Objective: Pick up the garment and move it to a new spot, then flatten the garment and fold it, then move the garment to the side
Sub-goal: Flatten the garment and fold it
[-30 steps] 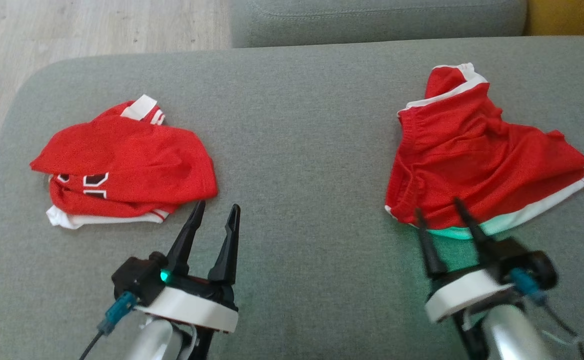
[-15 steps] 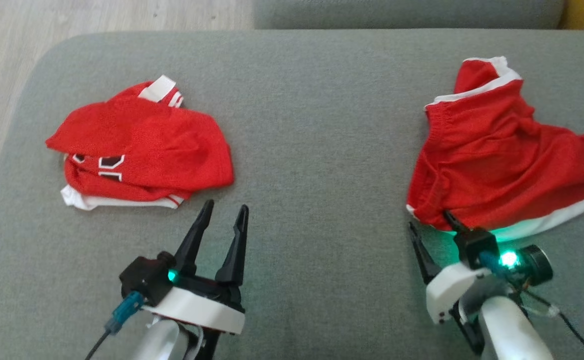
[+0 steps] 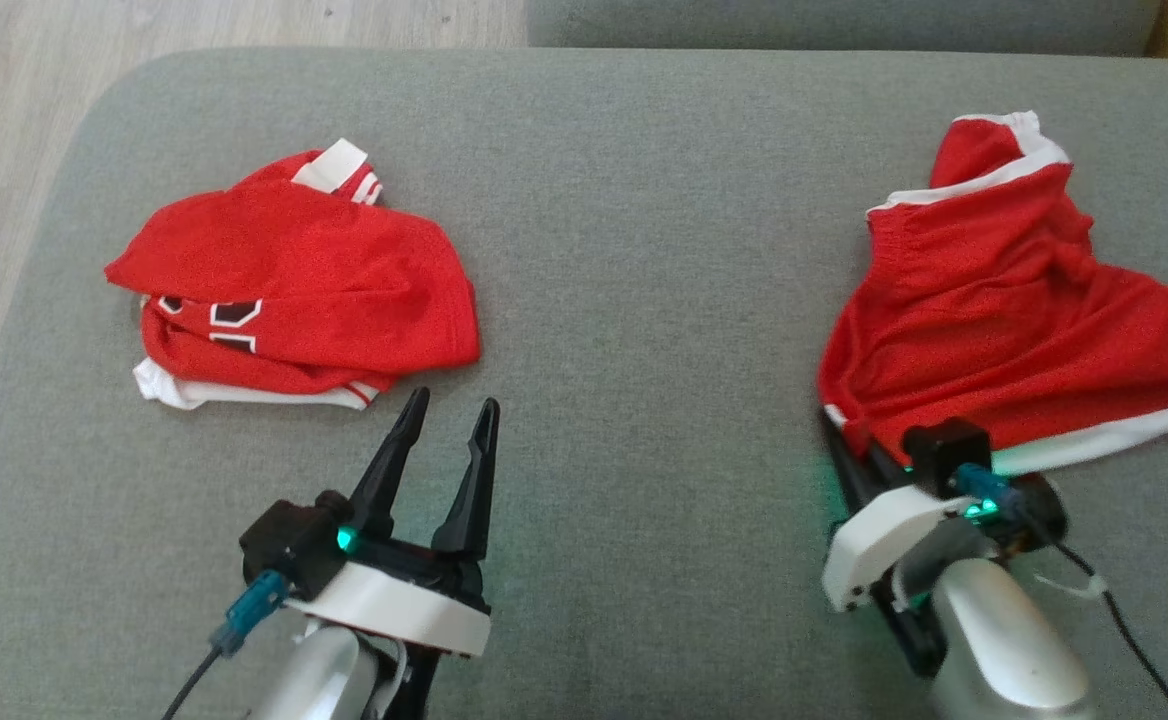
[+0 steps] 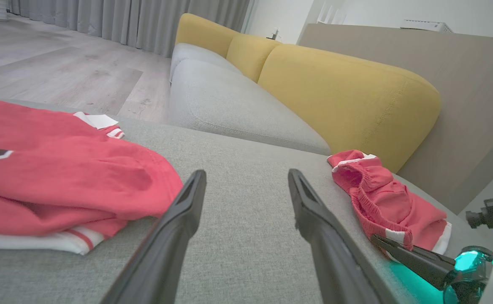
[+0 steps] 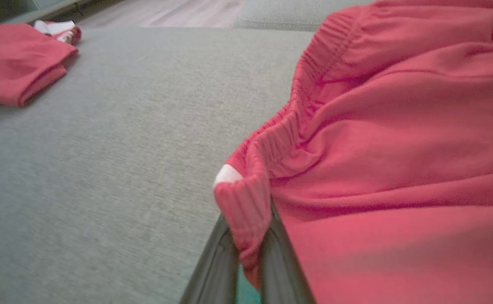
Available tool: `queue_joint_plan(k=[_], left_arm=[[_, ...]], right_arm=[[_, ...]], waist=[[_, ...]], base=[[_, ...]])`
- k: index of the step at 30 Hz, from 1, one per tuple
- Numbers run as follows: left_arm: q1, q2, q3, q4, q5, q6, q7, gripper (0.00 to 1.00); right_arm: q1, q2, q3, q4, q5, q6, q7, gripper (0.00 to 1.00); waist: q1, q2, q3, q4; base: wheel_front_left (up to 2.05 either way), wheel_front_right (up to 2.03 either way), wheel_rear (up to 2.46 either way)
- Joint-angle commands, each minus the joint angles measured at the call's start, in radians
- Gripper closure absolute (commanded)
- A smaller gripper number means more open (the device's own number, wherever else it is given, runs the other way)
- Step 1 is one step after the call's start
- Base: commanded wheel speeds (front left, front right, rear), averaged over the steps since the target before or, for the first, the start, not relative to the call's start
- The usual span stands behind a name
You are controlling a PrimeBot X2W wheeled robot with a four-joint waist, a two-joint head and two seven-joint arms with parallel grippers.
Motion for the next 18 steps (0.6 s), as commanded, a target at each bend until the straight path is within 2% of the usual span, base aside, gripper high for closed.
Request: queue_joint_plan(k=[1, 8, 17, 18], left_arm=[[-0.032, 0.012, 0.03, -0.028, -0.009, -0.006, -0.01, 0.0], [-0.033, 0.009, 0.032, -0.028, -0.009, -0.006, -0.01, 0.0], [-0.026, 0.01, 0.037, -0.024, -0.011, -0.006, -0.01, 0.0], [-0.024, 0.01, 0.039, -0.024, -0.011, -0.006, -0.01, 0.0]], right_arm=[[-0.04, 0.0, 0.073, -0.029, 0.046, -0.001, -0.028, 1.0], [-0.07, 0.0, 0.209, -0.046, 0.17, -0.001, -0.042, 1.0], [-0.095, 0.0, 0.367, -0.051, 0.269, -0.001, -0.042, 1.0], [-0.098, 0.0, 0.376, -0.049, 0.27, -0.001, -0.046, 0.98]], waist=[[0.0, 0.0, -0.005, -0.004], [0.0, 0.0, -0.013, -0.004], [0.0, 0.0, -0.027, 0.009], [0.0, 0.0, -0.03, 0.008]], base=[[0.0, 0.0, 0.0], [0.0, 0.0, 0.0], [0.0, 0.0, 0.0], [0.0, 0.0, 0.0]])
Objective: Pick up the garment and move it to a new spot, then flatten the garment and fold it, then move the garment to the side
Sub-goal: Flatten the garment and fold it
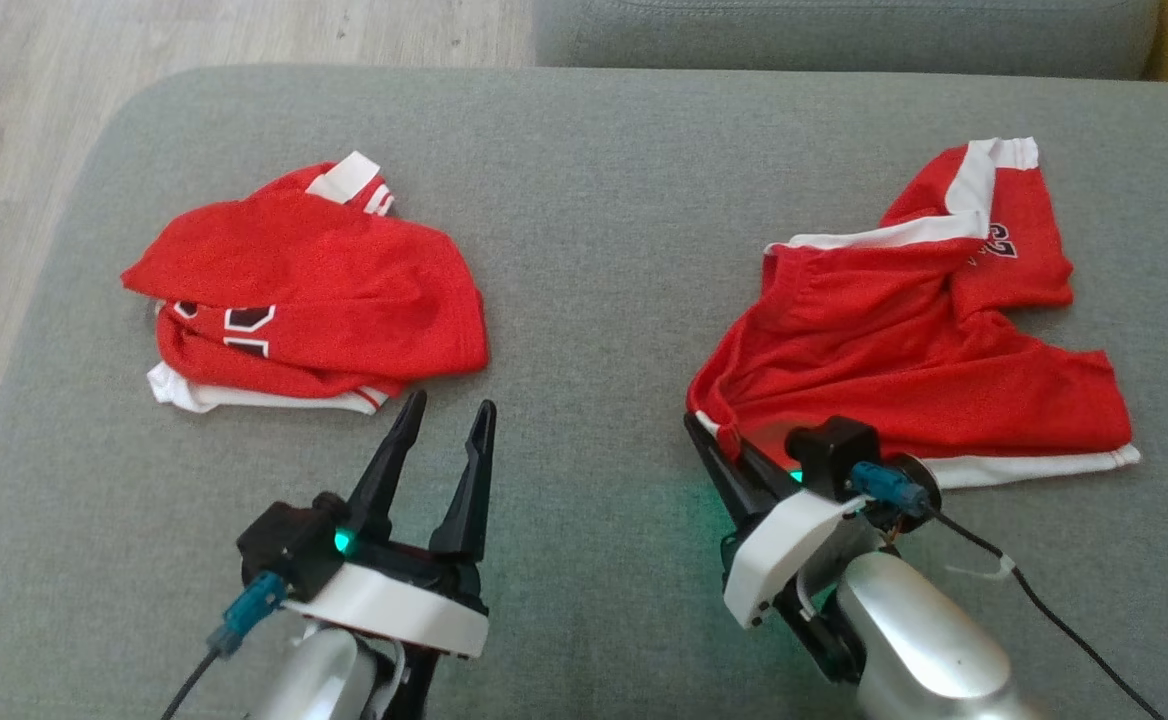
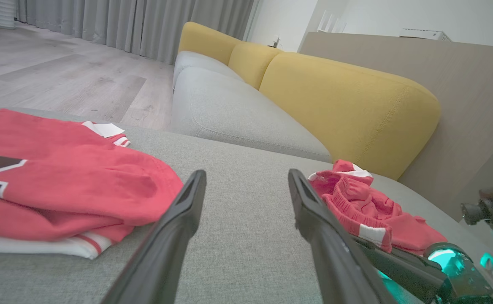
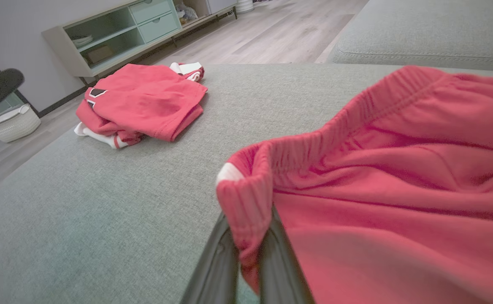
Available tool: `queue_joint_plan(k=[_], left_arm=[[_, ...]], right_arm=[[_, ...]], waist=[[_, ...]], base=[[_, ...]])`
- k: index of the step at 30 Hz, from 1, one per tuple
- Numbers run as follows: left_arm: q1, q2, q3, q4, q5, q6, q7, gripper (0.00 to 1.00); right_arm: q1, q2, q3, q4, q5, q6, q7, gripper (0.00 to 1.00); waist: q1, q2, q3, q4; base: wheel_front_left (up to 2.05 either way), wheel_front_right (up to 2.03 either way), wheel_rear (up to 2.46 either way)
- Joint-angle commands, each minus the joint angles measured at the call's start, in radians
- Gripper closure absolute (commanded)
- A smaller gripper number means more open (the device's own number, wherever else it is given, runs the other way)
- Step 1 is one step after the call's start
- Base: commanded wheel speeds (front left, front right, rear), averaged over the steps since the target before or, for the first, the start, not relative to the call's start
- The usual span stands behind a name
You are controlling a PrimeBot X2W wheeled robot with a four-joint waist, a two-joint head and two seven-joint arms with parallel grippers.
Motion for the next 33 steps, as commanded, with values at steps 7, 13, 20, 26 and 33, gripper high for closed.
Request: queue_joint_plan(k=[7, 13, 20, 26, 33], left_arm=[[-0.003, 0.012, 0.061, -0.029, 0.004, -0.006, -0.01, 0.0], [0.015, 0.008, 0.079, -0.037, 0.012, -0.006, -0.01, 0.0], [0.028, 0.01, 0.09, -0.047, 0.021, -0.006, -0.01, 0.0], [0.013, 0.014, 0.074, -0.05, 0.022, -0.006, -0.01, 0.0], [-0.011, 0.019, 0.055, -0.05, 0.02, -0.006, -0.01, 0.0]], right_arm=[[-0.036, 0.005, 0.003, -0.027, -0.003, -0.001, -0.052, 0.0], [0.012, 0.005, -0.152, -0.072, -0.062, -0.001, -0.085, 0.0], [0.139, 0.005, -0.461, -0.183, -0.154, -0.001, -0.094, 0.0], [0.178, 0.005, -0.611, -0.212, -0.201, -0.001, -0.036, 0.0], [0.117, 0.005, -0.729, -0.15, -0.253, -0.001, 0.058, 0.0]], waist=[[0.0, 0.0, -0.033, -0.039], [0.0, 0.0, -0.062, -0.091], [0.0, 0.0, -0.06, -0.148], [0.0, 0.0, -0.028, -0.173], [0.0, 0.0, 0.006, -0.164]], base=[[0.0, 0.0, 0.0], [0.0, 0.0, 0.0], [0.0, 0.0, 0.0], [0.0, 0.0, 0.0], [0.0, 0.0, 0.0]])
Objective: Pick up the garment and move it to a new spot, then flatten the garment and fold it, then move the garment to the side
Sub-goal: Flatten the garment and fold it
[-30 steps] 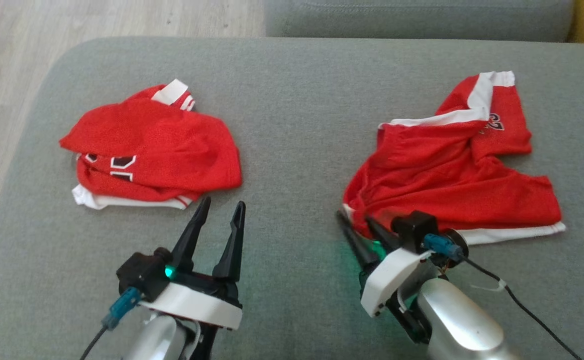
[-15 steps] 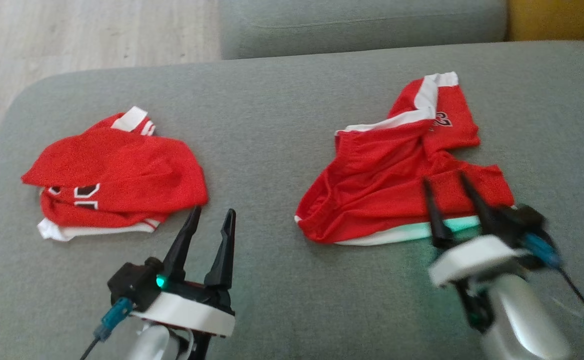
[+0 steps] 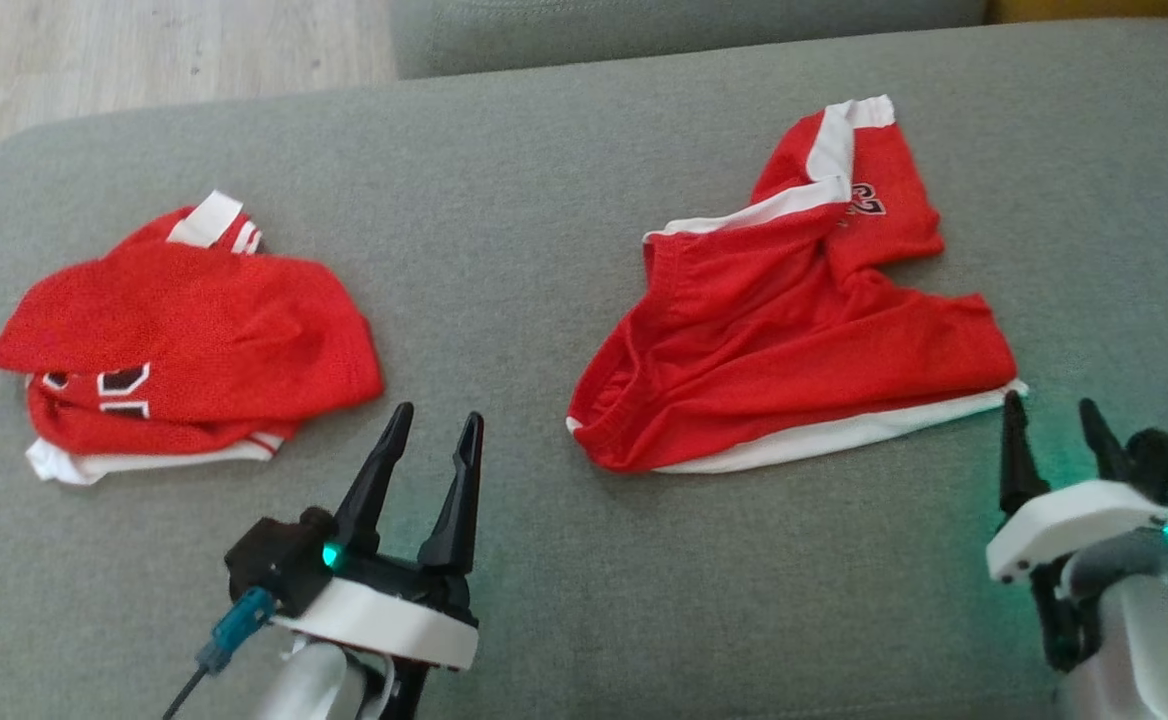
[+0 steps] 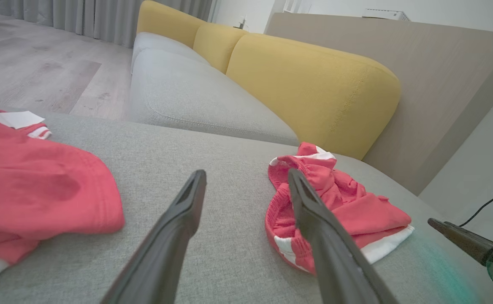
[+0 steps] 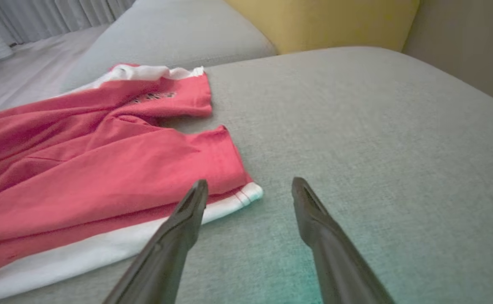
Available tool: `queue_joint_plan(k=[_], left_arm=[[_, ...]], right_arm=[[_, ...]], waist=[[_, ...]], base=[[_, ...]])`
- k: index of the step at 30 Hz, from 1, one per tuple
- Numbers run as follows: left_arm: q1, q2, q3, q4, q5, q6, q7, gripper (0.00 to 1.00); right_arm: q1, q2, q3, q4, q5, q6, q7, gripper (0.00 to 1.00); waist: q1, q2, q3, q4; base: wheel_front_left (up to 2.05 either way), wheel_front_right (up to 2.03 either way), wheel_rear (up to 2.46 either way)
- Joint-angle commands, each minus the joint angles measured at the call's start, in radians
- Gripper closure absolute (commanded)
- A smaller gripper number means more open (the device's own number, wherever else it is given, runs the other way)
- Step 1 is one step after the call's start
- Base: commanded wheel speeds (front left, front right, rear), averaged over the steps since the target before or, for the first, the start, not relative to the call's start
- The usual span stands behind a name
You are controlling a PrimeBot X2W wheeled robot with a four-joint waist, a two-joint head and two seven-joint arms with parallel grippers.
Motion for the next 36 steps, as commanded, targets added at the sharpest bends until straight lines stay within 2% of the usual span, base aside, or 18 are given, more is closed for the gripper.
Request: queue_joint_plan(k=[1, 10, 16, 17, 18, 19, 30, 34, 36], left_arm=[[-0.054, 0.015, 0.023, -0.029, 0.004, -0.006, -0.01, 0.0], [-0.08, 0.027, 0.01, -0.023, -0.008, -0.006, -0.01, 0.0], [-0.082, 0.029, 0.01, -0.02, -0.01, -0.006, -0.01, 0.0], [-0.081, 0.029, 0.011, -0.018, -0.011, -0.006, -0.01, 0.0], [-0.081, 0.029, 0.012, -0.017, -0.011, -0.006, -0.01, 0.0], [-0.081, 0.029, 0.013, -0.016, -0.011, -0.006, -0.01, 0.0], [-0.079, 0.038, -0.009, -0.014, -0.003, -0.006, -0.01, 0.0], [-0.103, 0.065, -0.083, 0.006, 0.017, -0.006, -0.01, 0.0], [-0.145, 0.104, -0.179, 0.042, 0.064, -0.006, -0.009, 0.0]], right_arm=[[-0.054, -0.006, -0.003, -0.007, -0.021, -0.001, 0.013, 0.0], [-0.158, -0.006, -0.136, 0.138, -0.124, -0.001, 0.075, 0.0], [-0.189, -0.006, -0.157, 0.21, -0.171, -0.001, 0.074, 0.0], [-0.192, -0.006, -0.152, 0.221, -0.173, -0.001, 0.071, 0.09], [-0.195, -0.006, -0.144, 0.229, -0.177, -0.001, 0.066, 0.8], [-0.197, -0.006, -0.137, 0.234, -0.184, -0.001, 0.059, 1.0], [-0.166, -0.006, -0.173, 0.202, -0.174, -0.001, 0.021, 1.0], [-0.141, -0.006, -0.172, 0.174, -0.158, -0.001, 0.024, 1.0], [-0.138, -0.006, -0.155, 0.164, -0.14, -0.001, 0.032, 1.0]], waist=[[0.0, 0.0, 0.012, 0.011], [0.0, 0.0, 0.049, 0.05], [0.0, 0.0, 0.049, 0.054], [0.0, 0.0, 0.047, 0.053], [0.0, 0.0, 0.045, 0.051], [0.0, 0.0, 0.042, 0.049], [0.0, 0.0, 0.017, -0.001], [0.0, 0.0, 0.025, -0.02], [0.0, 0.0, 0.035, -0.035]], base=[[0.0, 0.0, 0.0], [0.0, 0.0, 0.0], [0.0, 0.0, 0.0], [0.0, 0.0, 0.0], [0.0, 0.0, 0.0], [0.0, 0.0, 0.0], [0.0, 0.0, 0.0], [0.0, 0.0, 0.0], [0.0, 0.0, 0.0]])
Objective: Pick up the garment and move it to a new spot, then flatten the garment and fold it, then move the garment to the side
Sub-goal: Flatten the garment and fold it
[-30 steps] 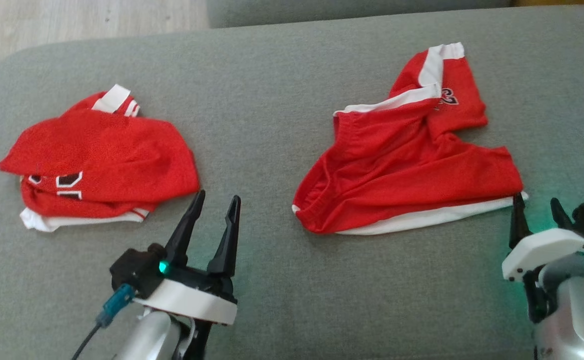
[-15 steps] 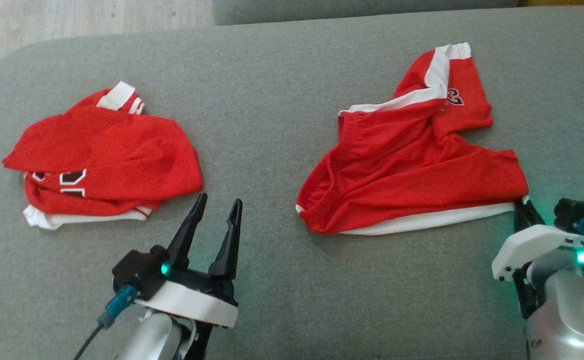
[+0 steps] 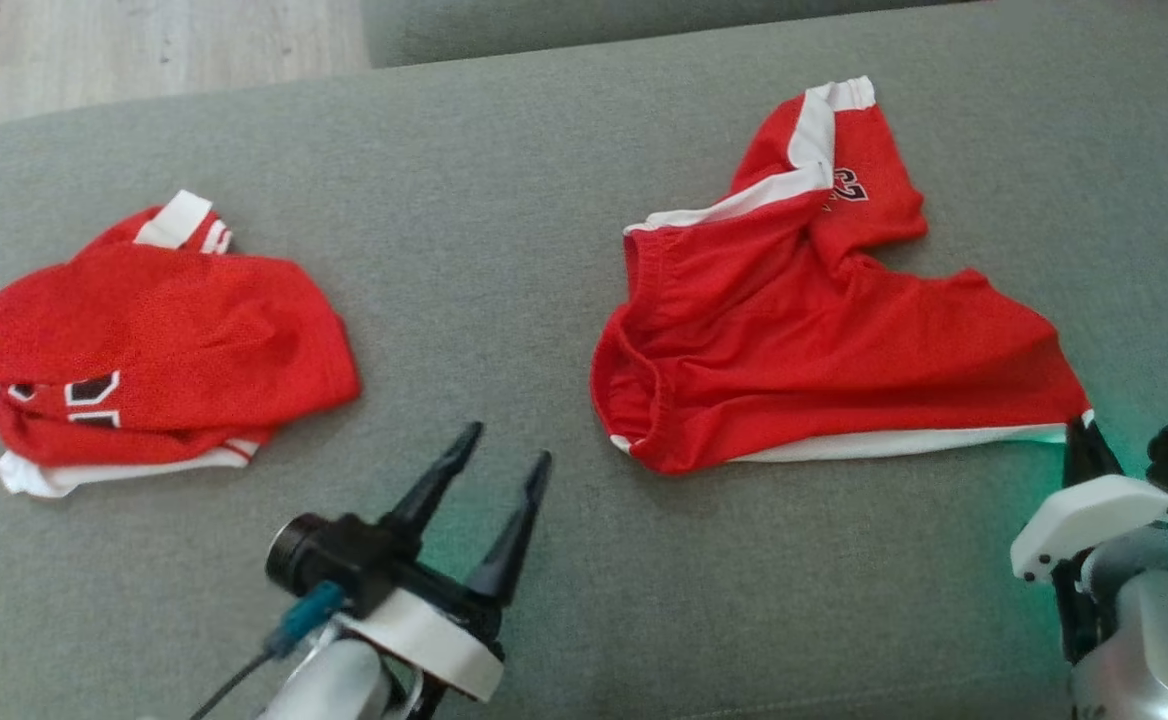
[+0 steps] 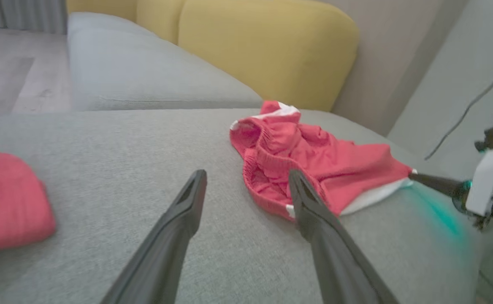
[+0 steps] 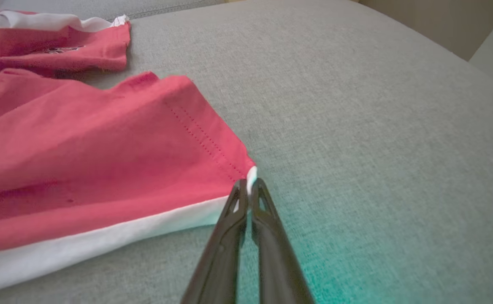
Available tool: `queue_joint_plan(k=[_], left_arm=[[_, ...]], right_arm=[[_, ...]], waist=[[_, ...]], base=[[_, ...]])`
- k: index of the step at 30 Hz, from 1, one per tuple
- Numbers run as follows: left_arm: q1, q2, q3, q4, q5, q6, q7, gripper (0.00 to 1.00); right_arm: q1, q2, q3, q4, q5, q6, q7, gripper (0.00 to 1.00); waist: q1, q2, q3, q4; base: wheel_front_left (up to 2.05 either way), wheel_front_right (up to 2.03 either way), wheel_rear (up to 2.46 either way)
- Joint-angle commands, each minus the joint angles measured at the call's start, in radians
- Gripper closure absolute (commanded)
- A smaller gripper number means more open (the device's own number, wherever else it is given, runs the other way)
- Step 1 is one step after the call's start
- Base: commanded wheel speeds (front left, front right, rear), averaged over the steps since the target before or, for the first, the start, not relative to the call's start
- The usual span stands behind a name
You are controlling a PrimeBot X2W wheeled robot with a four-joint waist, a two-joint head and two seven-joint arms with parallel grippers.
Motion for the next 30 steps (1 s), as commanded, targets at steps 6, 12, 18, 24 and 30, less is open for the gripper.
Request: queue_joint_plan(k=[6, 12, 18, 24, 30], left_arm=[[-0.159, 0.068, -0.134, 0.056, 0.111, -0.002, -0.009, 0.0], [-0.275, 0.075, -0.277, 0.136, 0.184, -0.002, -0.009, 0.0], [-0.379, 0.078, -0.356, 0.221, 0.244, -0.002, -0.009, 0.0], [-0.429, 0.064, -0.373, 0.261, 0.25, -0.001, -0.01, 0.0], [-0.45, 0.061, -0.428, 0.287, 0.22, -0.001, -0.01, 0.02]], right_arm=[[-0.03, -0.007, 0.069, -0.043, 0.034, -0.001, 0.003, 1.0], [-0.037, -0.007, 0.099, -0.051, 0.057, -0.001, 0.009, 1.0], [-0.045, -0.007, 0.122, -0.059, 0.077, -0.001, 0.011, 1.0], [-0.055, -0.007, 0.146, -0.062, 0.101, -0.001, 0.006, 1.0], [-0.073, -0.007, 0.165, -0.057, 0.113, -0.001, 0.004, 1.0]], waist=[[0.0, 0.0, 0.021, -0.03], [0.0, 0.0, 0.042, -0.049], [0.0, 0.0, 0.071, -0.07], [0.0, 0.0, 0.101, -0.086], [0.0, 0.0, 0.12, -0.095]], base=[[0.0, 0.0, 0.0], [0.0, 0.0, 0.0], [0.0, 0.0, 0.0], [0.0, 0.0, 0.0], [0.0, 0.0, 0.0]])
